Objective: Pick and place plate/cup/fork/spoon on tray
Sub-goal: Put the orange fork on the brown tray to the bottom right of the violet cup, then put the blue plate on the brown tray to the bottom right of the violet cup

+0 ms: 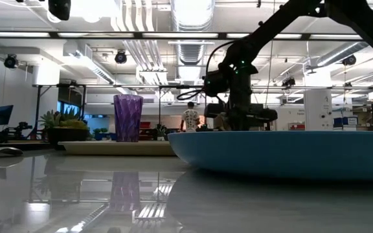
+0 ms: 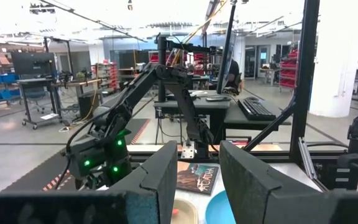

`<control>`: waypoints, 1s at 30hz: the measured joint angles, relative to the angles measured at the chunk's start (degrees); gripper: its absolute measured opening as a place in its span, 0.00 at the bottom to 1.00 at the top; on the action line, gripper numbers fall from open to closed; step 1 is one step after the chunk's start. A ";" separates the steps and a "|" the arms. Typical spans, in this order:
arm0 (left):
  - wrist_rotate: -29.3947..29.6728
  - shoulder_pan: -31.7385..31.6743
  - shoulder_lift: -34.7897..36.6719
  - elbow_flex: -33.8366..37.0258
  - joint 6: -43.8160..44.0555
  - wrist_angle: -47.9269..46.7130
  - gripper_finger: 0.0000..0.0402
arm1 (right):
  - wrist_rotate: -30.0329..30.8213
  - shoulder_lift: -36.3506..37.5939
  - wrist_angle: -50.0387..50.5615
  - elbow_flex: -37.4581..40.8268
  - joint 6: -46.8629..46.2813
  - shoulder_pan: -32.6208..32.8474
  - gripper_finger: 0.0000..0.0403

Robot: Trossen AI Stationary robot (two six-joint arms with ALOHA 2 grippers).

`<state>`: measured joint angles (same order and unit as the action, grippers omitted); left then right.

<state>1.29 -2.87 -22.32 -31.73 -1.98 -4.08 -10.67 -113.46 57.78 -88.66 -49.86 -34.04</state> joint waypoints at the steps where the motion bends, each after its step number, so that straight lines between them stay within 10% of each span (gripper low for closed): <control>1: 0.01 0.01 0.01 0.00 0.00 0.00 0.26 | 0.48 0.10 0.00 0.00 0.21 -0.02 0.03; 18: 0.01 -0.01 -0.04 0.00 -0.43 0.04 0.26 | 1.71 4.67 0.57 -0.26 3.69 0.62 0.31; 30: 0.01 0.01 -5.09 0.00 0.14 0.05 0.26 | 7.27 16.43 -1.55 6.23 14.88 19.20 0.22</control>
<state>1.30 -2.85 -27.41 -31.73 -1.84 -4.03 -3.40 -97.03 56.23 -82.44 -34.98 -14.84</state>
